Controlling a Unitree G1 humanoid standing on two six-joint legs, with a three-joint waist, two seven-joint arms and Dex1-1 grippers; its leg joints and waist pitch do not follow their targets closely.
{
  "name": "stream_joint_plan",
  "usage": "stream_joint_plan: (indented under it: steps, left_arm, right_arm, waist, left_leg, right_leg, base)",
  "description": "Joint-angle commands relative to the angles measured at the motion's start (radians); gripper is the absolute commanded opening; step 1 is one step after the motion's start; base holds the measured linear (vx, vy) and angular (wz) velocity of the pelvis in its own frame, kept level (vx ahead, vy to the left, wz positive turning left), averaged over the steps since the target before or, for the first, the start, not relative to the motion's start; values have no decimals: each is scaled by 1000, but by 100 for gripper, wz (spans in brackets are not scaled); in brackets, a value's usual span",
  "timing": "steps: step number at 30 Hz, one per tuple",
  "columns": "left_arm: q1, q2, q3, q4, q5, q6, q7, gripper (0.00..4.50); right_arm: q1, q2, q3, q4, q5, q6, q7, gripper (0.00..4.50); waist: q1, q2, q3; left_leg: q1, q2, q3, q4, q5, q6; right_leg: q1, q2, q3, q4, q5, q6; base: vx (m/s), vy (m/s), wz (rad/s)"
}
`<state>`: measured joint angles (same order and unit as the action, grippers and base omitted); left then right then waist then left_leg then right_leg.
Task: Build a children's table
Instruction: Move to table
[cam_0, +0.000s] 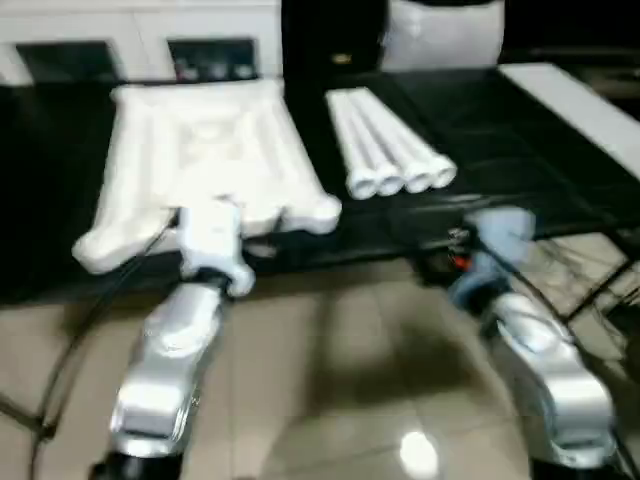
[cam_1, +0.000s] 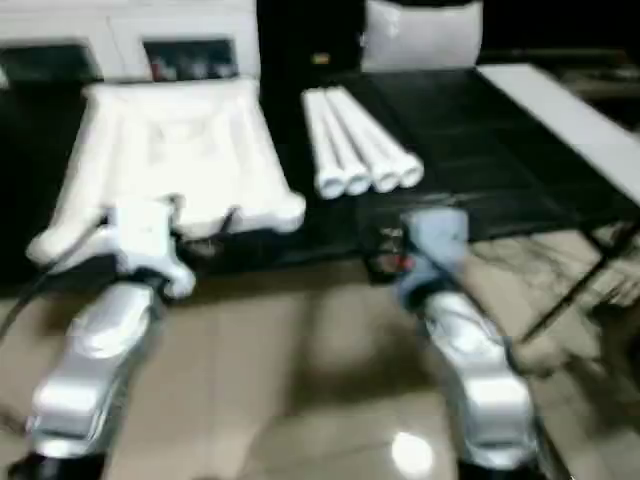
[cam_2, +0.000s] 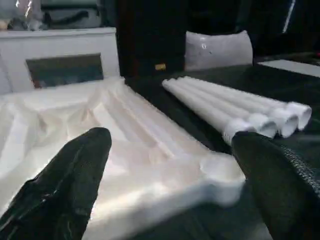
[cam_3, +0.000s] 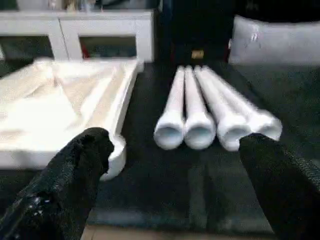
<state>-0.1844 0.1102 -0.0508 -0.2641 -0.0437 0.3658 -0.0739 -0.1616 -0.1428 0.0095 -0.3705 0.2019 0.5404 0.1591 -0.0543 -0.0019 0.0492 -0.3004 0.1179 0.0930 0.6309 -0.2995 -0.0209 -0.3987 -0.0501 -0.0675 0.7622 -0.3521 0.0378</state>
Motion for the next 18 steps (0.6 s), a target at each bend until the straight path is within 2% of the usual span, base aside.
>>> stream_joint_plan:
  steps: [1, 2, 3, 4, 5, 6, 7, 8, 9, 10, 11, 12, 13, 14, 15, 16, 17, 18]
  left_arm:
    - [-12, -11, -19, 13, 17, -16, 7, 444]
    - [-9, -7, -19, 13, 26, -21, 9, 444]
    - [-10, 1, -9, 1, 25, -15, 7, 444]
    - [-10, 2, -8, 0, 25, -14, 6, 444]
    - [-12, 4, -5, -1, 23, -12, 5, 444]
    - [-19, 5, 12, -2, 2, -5, -1, 444]
    - [-18, 3, 15, 0, -6, -2, -3, 444]
    - [-13, 3, 15, -2, -7, 1, -3, 444]
    - [-9, 7, 15, -6, -5, 6, -4, 444]
    - [1, 9, 15, -23, -4, 16, -6, 444]
    - [1, 9, 15, -23, -4, 16, -6, 444]
    - [15, 3, 19, -35, -4, 26, -5, 444]
    - [24, 1, 18, -35, -1, 25, -5, 444]
    - [33, 2, 14, -36, 3, 25, -6, 444]
    - [44, 8, 9, -42, 7, 31, -7, 444]
    - [49, 12, 6, -46, 9, 35, -9, 444]
    - [67, 20, 12, -55, -2, 39, -18, 444]
    - [79, 25, 17, -61, -11, 40, -24, 444]
  right_arm:
    - [6, -9, -2, 0, -5, -12, 0, 450]
    - [7, -5, 3, 3, -5, -20, -2, 450]
    - [-1, -1, 21, 10, -10, -27, 3, 450]
    - [-3, 0, 22, 11, -11, -26, 4, 450]
    - [-6, 1, 26, 12, -12, -26, 4, 450]
    - [-26, 15, 25, 26, -13, -24, -3, 450]
    - [-31, 15, 25, 32, -9, -28, 3, 450]
    - [-35, 13, 25, 37, -9, -31, 7, 450]
    - [-42, 13, 26, 42, -13, -35, 5, 450]
    - [-49, 16, 24, 37, -4, -23, 8, 450]
    - [-49, 16, 24, 37, -4, -23, 8, 450]
    - [-55, 1, 43, 32, 6, -16, 46, 450]
    - [-55, -7, 53, 38, 4, -22, 61, 450]
    - [-55, -8, 57, 46, 4, -24, 67, 450]
    - [-56, -5, 55, 58, 13, -24, 75, 450]
    - [-57, 0, 50, 65, 20, -22, 77, 450]
    - [-54, 4, 49, 73, 24, -22, 81, 450]
    - [-52, 6, 50, 77, 25, -24, 84, 450]
  waist:
    - [7, -28, -42]
    - [17, -55, -40]
    - [70, -74, -58]
    - [85, -67, -65]
    - [92, -64, -65]
    - [103, -59, -49]
    - [99, -40, -32]
    - [109, -14, -39]
    - [111, 10, -26]
    - [103, 69, -26]
    - [89, 69, -23]
    - [65, 89, -37]
    - [78, 63, -68]
    - [72, 64, -68]
    - [75, 39, -67]
    - [77, 40, -61]
    - [78, 27, -61]
    - [75, -1, -46]
  left_leg:
    - [61, 103, -13, -114, 12, 360]
    - [25, 46, 18, -105, -106, 313]
    - [-32, -68, 45, 53, -185, 227]
    - [-105, -31, -11, 120, -41, 144]
    - [-122, -34, -17, 128, 5, 105]
    - [-165, -24, -14, 142, 76, 98]
    - [-118, -12, 0, 118, 159, 81]
    - [-119, 10, -5, 93, 183, 92]
    - [-134, 44, 0, 45, 179, 145]
    - [-69, 82, -5, -29, 95, 115]
    - [-26, 121, -32, -84, -52, 91]
    - [37, 184, -121, -142, -347, 139]
    - [91, 199, -140, -120, -361, 189]
    - [91, 197, -146, -109, -275, 225]
    - [77, 173, -118, -97, -85, 302]
    - [47, 143, -78, -108, 37, 336]
    - [46, 138, -56, -109, 78, 348]
    - [8, 112, -13, -126, 47, 344]
  right_leg:
    - [-30, -60, 53, -123, 228, -38]
    - [19, -64, 86, -174, 187, -29]
    - [135, -154, 218, -272, -190, -110]
    - [207, -193, 212, -244, -258, -200]
    - [206, -173, 201, -233, -198, -213]
    - [210, -204, 98, -239, -57, -168]
    - [140, -213, 7, -300, -106, -120]
    - [149, -226, 0, -317, -161, -158]
    - [184, -229, -38, -346, -285, -185]
    - [176, -145, -43, -336, -337, -141]
    - [163, -76, -70, -292, -290, -113]
    - [91, 3, -49, -90, -136, -88]
    - [17, -3, -7, -34, -73, -27]
    - [-9, -10, 3, -18, -37, 6]
    - [-36, -12, 8, -2, 22, 51]
    - [-43, -9, 3, 3, 90, 64]
    - [-55, -12, 7, -9, 131, 62]
    - [-37, -27, 24, -66, 229, 21]
  base:
    - [191, -65, 8]
    - [184, -107, 5]
    - [184, -107, 5]
    - [192, -108, -14]
    - [210, -88, -20]
    - [210, -88, -20]
    - [186, -63, 18]
    - [208, 4, 56]
    - [208, 4, 56]
    - [222, 64, 57]
    - [228, 91, 18]
    - [228, 91, 18]
    - [267, 81, 6]
    - [251, 40, 19]
    - [251, 40, 19]
    - [213, 18, 9]
    - [201, -30, 2]
    - [201, -30, 2]
